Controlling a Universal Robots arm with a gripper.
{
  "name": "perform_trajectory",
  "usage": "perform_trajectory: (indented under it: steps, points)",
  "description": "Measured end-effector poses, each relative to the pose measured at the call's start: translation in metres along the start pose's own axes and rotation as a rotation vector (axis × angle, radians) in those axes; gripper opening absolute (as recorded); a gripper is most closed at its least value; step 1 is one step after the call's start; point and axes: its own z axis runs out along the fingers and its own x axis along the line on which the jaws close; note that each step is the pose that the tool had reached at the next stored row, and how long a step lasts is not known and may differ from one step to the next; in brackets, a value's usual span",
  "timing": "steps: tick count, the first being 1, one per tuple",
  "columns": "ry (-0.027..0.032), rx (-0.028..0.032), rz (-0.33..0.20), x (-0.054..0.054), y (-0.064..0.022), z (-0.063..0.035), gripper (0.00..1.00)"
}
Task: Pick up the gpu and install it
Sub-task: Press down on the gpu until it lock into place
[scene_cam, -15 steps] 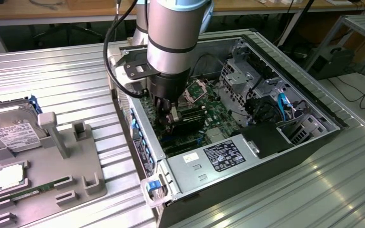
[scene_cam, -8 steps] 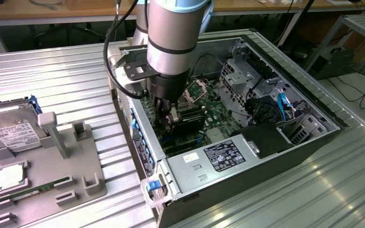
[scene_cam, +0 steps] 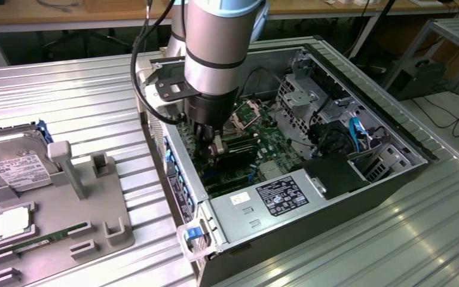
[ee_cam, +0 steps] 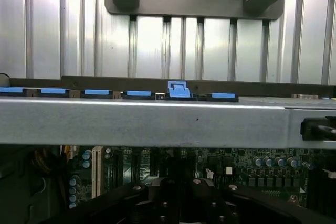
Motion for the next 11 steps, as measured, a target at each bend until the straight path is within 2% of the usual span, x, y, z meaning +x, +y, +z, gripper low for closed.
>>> perform_trajectory:
  steps: [7, 10, 11]
  points:
    - [-0.0001, -0.0011, 0.0, -0.0001, 0.0, 0.0006, 0.11]
    - [-0.0033, 0.0013, 0.0, -0.0004, -0.0002, -0.0036, 0.11]
    - [-0.002, 0.0004, 0.0, -0.0004, -0.0001, -0.0078, 0.11]
